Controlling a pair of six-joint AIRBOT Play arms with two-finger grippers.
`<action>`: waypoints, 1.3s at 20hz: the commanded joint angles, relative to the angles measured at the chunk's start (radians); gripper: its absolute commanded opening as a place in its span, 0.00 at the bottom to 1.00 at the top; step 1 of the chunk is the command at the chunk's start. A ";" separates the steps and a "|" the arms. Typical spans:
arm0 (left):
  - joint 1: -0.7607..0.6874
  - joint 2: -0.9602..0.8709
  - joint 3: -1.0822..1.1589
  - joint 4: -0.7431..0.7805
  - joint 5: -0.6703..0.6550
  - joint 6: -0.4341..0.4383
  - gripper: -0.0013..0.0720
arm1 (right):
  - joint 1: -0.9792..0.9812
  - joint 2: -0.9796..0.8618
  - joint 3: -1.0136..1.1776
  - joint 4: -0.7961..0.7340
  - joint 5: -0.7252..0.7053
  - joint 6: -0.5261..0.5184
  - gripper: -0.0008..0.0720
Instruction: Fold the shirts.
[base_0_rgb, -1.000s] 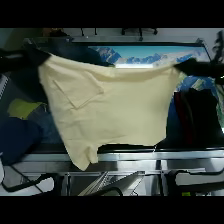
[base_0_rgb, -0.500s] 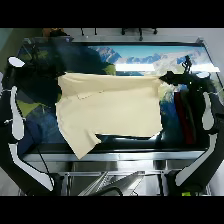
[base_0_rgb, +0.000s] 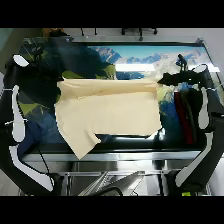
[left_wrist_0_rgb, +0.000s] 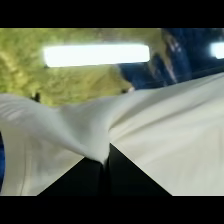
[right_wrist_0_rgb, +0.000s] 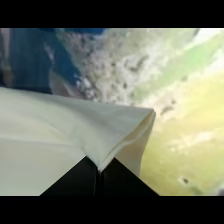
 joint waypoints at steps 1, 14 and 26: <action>-0.033 0.033 -0.095 0.216 0.021 -0.072 0.03 | 0.058 0.000 0.004 -0.193 0.014 0.043 0.04; -0.052 0.006 -0.163 0.232 0.123 -0.082 0.04 | 0.095 -0.035 0.004 -0.200 -0.059 0.117 0.04; -0.039 0.019 -0.106 0.233 0.023 -0.097 0.98 | 0.094 -0.002 0.005 -0.206 0.010 0.112 0.55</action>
